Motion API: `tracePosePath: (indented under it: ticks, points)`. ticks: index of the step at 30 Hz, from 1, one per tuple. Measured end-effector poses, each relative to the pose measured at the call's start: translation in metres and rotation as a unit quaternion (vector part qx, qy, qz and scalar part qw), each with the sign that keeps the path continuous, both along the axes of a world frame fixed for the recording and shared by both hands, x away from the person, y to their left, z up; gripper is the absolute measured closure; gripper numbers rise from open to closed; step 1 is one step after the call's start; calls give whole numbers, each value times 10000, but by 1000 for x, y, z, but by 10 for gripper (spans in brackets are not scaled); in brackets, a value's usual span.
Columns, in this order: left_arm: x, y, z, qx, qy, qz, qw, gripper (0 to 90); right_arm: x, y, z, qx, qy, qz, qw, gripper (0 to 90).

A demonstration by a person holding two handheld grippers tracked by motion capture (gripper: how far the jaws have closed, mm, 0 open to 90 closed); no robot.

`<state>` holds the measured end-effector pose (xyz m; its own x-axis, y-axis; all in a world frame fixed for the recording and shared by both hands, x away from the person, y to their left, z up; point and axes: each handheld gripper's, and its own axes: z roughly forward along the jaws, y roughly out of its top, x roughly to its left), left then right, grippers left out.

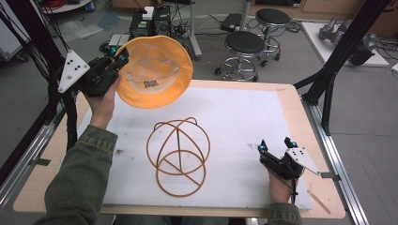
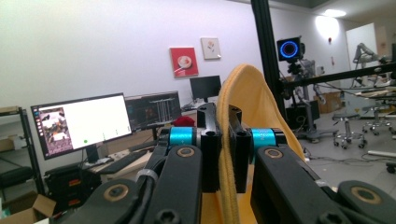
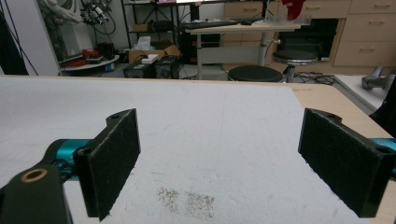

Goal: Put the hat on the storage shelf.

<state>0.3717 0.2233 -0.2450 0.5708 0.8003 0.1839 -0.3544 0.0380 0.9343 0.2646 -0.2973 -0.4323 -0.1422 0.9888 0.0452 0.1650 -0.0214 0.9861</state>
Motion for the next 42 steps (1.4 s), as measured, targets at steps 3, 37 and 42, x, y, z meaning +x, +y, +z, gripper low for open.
tracePosePath:
  ticks: [3, 37, 42]
  points:
    - [-6, -2, -1, 34, -13, -58, 10000, 865, 0, 0, 0, -7, 8, 7, 10000, 116]
    - [-99, -37, 6, 467, -510, -1417, 9875, 864, -2, 0, 1, 70, -11, 30, 10000, 116]
    - [-112, -48, 5, 592, -631, -1702, 9816, 863, -2, 0, 1, 77, -38, 26, 10000, 116]
